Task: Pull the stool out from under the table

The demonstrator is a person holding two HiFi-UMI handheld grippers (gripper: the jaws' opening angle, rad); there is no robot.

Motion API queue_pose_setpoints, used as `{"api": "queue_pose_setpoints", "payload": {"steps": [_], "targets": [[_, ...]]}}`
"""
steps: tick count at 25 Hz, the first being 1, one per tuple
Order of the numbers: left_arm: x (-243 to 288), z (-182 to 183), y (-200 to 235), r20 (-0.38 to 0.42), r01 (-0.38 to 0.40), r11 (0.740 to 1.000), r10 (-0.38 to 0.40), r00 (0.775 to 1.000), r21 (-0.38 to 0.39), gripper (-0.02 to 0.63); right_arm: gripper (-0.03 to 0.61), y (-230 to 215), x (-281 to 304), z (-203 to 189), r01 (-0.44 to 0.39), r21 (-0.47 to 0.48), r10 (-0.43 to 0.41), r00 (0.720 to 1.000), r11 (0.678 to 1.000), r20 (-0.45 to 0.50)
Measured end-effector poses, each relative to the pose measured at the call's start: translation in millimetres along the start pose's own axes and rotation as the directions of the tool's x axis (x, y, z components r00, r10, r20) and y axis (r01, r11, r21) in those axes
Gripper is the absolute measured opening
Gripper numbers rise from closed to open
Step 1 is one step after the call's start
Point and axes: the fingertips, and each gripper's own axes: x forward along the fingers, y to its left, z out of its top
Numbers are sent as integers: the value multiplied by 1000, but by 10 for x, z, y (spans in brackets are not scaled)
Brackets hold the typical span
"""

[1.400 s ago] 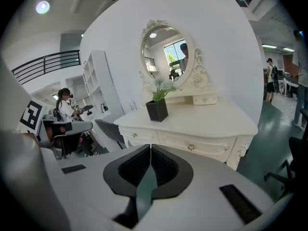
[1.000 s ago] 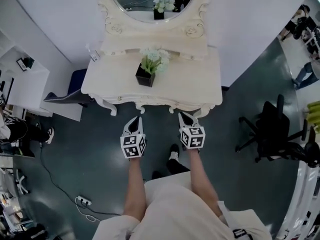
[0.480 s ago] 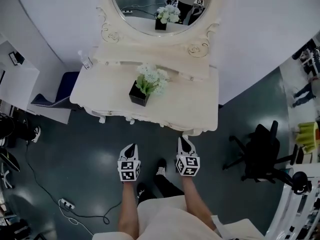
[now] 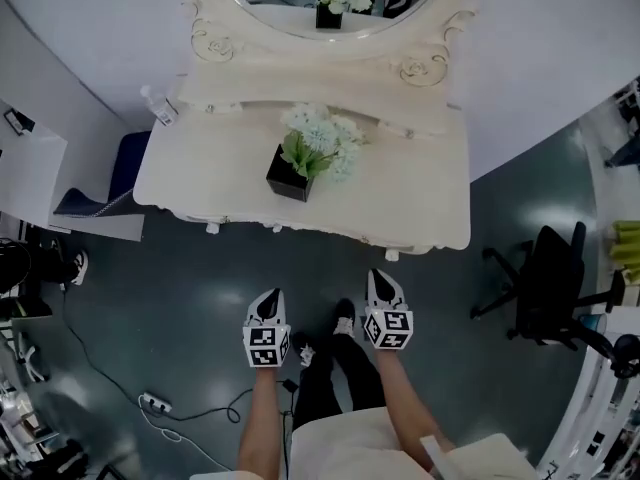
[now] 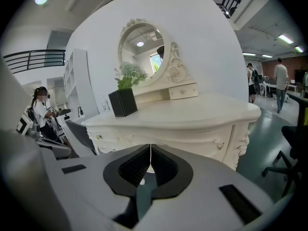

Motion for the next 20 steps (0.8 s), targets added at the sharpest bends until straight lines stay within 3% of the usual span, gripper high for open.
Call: {"api": "queue_pose_setpoints", "payload": {"steps": [5,14,20], "targets": [[133,-433,138,-30,47,999,-47,998,1,14,44,57,182,-593,12,-4,-12,999,1000,-40],[463,-1367,460,-29,20,998,-22,999,-57,14,44,-128,246,-1605,72,18,-68,988,997,-137],[774,-1806,653,-25,9,998,-11,1000,-60,14,44,-303,457,-1864,79,23,-75,986,997,-149]]}}
